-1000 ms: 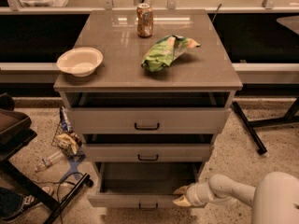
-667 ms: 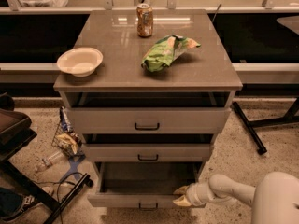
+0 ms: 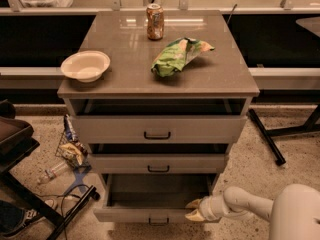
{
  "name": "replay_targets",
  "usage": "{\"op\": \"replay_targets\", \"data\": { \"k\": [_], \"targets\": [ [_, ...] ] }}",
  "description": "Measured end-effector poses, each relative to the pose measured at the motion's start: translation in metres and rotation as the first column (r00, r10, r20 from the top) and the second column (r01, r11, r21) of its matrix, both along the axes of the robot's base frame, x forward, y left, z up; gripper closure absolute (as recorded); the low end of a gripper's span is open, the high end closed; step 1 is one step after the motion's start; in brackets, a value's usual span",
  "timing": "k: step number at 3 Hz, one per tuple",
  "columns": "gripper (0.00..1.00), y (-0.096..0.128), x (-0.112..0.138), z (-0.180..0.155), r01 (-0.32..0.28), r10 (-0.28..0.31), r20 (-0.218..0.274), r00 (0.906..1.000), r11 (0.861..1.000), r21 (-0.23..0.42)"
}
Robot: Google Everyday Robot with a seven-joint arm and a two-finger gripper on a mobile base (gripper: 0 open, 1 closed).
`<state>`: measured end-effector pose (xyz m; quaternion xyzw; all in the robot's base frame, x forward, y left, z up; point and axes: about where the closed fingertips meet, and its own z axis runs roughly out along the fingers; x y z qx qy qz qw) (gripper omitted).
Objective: Open bottom drawer
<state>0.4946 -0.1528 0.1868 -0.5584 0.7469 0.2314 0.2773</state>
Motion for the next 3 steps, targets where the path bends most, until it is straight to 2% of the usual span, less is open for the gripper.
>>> {"op": "replay_targets", "data": {
  "k": [2,3],
  "targets": [
    [0.13,0.0013,-0.0007,-0.0005,-0.001,0.001,-0.001,1.0000,1.000,0.001],
    [0.00,0.0014,-0.0007,0.0029,-0.002,0.002,-0.001,1.0000,1.000,0.001]
  ]
}}
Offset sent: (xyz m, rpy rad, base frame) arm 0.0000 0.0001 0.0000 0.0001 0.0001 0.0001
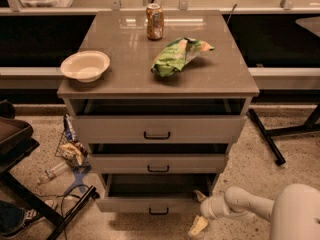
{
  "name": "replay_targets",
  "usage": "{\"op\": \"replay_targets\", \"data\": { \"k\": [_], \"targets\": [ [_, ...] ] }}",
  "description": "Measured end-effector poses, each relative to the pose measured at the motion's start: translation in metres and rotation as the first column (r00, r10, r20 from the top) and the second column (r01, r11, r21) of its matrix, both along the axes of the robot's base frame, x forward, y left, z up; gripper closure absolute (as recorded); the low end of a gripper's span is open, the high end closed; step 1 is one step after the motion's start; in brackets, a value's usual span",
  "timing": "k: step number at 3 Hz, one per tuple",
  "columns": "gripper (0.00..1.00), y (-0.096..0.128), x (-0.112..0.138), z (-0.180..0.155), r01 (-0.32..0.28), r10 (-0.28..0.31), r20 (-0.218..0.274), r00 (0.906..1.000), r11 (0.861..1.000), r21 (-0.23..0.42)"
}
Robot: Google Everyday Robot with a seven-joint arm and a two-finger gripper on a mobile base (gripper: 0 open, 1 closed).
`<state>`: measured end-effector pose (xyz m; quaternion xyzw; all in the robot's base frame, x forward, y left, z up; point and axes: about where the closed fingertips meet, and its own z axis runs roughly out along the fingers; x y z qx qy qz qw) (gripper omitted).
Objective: Open bottom drawer
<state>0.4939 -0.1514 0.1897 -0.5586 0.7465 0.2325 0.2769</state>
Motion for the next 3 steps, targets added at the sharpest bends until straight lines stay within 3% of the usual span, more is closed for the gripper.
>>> {"op": "replay_targets", "data": {
  "k": [1,3],
  "targets": [
    [0.00,0.0001,0.0000,0.0000,0.000,0.000,0.000,1.0000,1.000,0.000],
    [0.44,0.0043,-0.0023,-0.0021,-0.005,0.005,-0.005,1.0000,1.000,0.005]
  ]
}}
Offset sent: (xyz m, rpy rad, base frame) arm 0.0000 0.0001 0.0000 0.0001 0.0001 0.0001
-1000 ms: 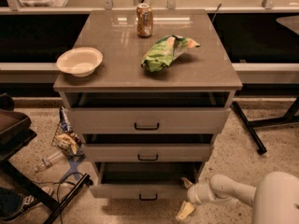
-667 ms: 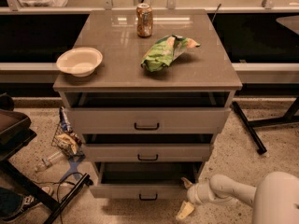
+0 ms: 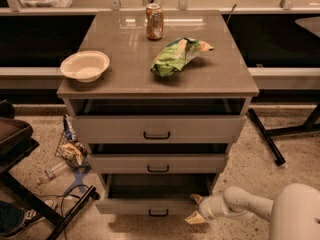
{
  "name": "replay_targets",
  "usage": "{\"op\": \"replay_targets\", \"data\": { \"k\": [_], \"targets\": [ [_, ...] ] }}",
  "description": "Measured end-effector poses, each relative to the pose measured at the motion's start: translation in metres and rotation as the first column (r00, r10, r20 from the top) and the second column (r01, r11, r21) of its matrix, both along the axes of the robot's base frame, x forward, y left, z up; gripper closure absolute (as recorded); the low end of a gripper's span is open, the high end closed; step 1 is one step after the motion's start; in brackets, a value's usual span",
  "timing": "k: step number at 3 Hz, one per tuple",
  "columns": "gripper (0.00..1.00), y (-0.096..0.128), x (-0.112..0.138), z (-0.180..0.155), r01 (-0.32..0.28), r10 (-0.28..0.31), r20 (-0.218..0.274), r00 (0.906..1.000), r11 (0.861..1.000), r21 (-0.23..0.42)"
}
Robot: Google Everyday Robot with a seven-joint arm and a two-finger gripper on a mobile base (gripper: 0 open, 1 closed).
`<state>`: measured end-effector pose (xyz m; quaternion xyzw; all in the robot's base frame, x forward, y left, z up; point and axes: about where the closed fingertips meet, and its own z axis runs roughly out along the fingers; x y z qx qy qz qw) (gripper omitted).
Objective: Open bottom drawer
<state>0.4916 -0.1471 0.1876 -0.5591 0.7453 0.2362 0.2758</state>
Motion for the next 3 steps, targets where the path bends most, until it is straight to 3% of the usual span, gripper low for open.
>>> {"op": "replay_targets", "data": {
  "k": [1,2,3],
  "targets": [
    [0.67,-0.0147,-0.0244,-0.0049,0.041,-0.042,-0.056,0.9975,0.999,-0.027],
    [0.91,-0.0150,-0.0237,0.0009,0.041,-0.042,-0.056,0.9975,0.999,-0.027],
    [1.00,-0.0151,-0.0238,0.0031,0.041,-0.042,-0.057,0.9975,0.999,-0.027]
  ]
}}
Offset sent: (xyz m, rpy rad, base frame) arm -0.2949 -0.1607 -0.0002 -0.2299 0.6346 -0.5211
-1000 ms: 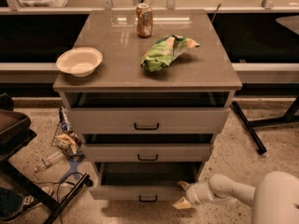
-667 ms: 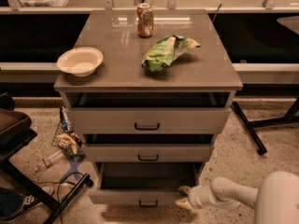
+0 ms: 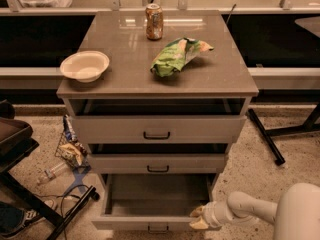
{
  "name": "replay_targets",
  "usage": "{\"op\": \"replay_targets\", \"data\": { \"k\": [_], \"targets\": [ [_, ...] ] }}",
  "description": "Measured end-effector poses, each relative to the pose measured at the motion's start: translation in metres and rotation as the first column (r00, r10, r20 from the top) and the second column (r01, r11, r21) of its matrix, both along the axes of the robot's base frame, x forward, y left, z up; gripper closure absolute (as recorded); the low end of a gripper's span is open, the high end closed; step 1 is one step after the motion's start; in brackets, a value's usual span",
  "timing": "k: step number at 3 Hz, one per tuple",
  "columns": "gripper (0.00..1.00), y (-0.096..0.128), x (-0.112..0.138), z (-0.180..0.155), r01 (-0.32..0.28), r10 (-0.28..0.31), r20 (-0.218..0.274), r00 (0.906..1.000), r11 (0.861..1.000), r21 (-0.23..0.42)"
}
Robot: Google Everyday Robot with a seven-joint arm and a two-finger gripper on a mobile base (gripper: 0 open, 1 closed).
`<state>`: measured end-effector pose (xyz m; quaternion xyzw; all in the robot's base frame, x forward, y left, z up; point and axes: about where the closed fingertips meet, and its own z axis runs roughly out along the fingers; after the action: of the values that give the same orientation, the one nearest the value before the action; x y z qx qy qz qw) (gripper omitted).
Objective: Open bottom drawer
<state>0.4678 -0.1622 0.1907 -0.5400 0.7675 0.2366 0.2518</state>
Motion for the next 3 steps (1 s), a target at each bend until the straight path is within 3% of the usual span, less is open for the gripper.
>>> {"op": "replay_targets", "data": {
  "k": [1,2,3],
  "targets": [
    [1.00,0.000,0.000,0.000,0.000,0.000,0.000,1.0000,1.000,0.000],
    [1.00,-0.018,-0.044,0.001,0.031,-0.034,-0.107,0.9937,0.999,-0.023],
    [1.00,-0.017,-0.045,0.001,0.033,-0.036,-0.114,0.9929,0.999,-0.024]
  ]
}}
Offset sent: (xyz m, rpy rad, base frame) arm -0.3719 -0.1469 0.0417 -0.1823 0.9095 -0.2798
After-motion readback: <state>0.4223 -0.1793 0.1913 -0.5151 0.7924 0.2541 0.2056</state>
